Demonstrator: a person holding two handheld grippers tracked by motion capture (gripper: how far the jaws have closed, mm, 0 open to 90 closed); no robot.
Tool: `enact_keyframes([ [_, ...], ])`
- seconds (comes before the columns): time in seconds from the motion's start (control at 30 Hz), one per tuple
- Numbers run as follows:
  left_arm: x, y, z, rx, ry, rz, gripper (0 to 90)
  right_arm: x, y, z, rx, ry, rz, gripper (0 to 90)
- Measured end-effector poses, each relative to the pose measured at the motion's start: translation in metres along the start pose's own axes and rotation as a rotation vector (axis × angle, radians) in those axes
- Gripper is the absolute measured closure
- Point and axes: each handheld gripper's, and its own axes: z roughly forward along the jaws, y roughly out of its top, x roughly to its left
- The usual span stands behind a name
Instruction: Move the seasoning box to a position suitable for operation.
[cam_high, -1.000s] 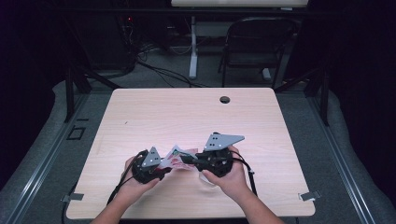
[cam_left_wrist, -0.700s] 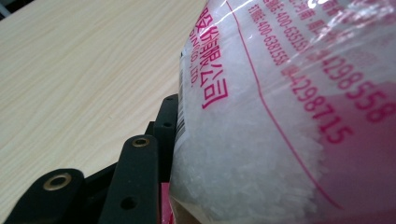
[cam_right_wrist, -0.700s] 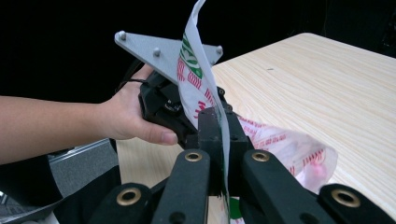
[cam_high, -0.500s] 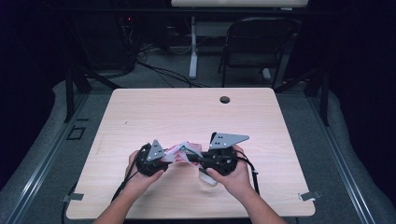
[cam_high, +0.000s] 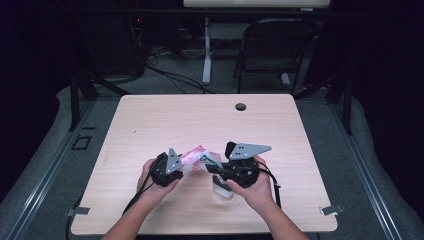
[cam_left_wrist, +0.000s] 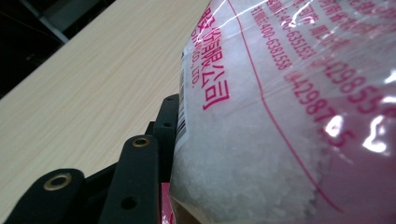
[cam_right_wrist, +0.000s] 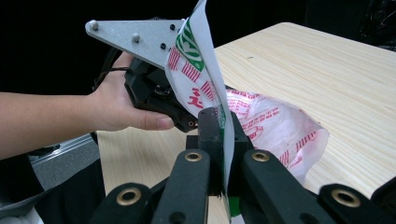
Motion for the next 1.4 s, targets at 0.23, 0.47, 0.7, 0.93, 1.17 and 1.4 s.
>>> enact_keyframes([
  [0.23, -0.003, 0.003, 0.001, -0.008, 0.049, 0.043, 62.8, -0.002, -0.004, -0.002, -0.001, -0.003, 0.012, 90.0],
  [0.47, -0.007, 0.004, 0.004, -0.006, 0.092, 0.088, 62.8, -0.006, -0.01, -0.004, 0.002, -0.007, 0.031, 90.0],
  [0.7, -0.01, 0.005, 0.006, -0.007, 0.128, 0.127, 62.8, -0.01, -0.018, -0.003, 0.007, -0.004, 0.064, 90.0],
  [0.93, -0.011, 0.006, 0.009, -0.002, 0.151, 0.155, 62.8, -0.014, -0.026, -0.002, 0.012, -0.007, 0.095, 90.0],
  [1.17, -0.013, 0.008, 0.01, -0.009, 0.176, 0.18, 62.9, -0.016, -0.032, -0.002, 0.016, -0.014, 0.11, 90.0],
  [1.4, -0.015, 0.008, 0.01, -0.015, 0.198, 0.208, 62.9, -0.016, -0.037, -0.002, 0.011, -0.017, 0.122, 90.0],
])
